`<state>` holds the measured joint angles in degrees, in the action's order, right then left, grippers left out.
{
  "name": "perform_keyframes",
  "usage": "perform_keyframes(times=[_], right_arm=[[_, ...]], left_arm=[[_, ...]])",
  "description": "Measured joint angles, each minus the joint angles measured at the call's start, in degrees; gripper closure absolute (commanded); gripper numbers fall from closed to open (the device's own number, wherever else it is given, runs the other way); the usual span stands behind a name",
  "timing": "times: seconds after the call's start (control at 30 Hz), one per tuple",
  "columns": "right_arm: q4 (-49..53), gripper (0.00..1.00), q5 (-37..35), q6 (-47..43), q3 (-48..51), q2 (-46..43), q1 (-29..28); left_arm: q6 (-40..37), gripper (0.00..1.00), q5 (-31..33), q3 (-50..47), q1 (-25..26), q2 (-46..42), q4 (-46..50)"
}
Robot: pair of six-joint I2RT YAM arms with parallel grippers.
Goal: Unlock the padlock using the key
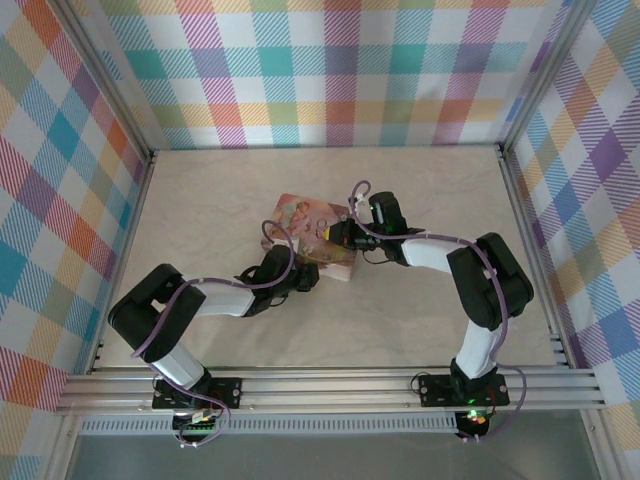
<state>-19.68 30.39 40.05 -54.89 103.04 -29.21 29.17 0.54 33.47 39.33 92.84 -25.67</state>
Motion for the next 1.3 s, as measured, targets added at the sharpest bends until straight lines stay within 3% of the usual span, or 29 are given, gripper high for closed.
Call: perform_keyframes(times=[0.23,0.63,0.93,1.3], right_arm=[[-0.02,1.00,-0.20,0.00,0.04,-0.04,-0.02],[4.98,1.00,-1.31,-1.18,0.28,-2.78,-0.83],[8.59,1.00,-5.27,-6.21,4.59,-15.76,-1.16],[4.57,1.00,-7.98,-13.27,21.33,-32.87,-3.30]], left_arm=[[0.70,0.73,1.07,0.66,0.35,0.46,0.02],[3.30,0.74,0.83,0.87,0.35,0.15,0.59],[10.36,0.76,-1.31,2.14,0.35,-4.59,7.26],[19.91,0.79,-4.94,8.52,0.35,-7.76,18.18]])
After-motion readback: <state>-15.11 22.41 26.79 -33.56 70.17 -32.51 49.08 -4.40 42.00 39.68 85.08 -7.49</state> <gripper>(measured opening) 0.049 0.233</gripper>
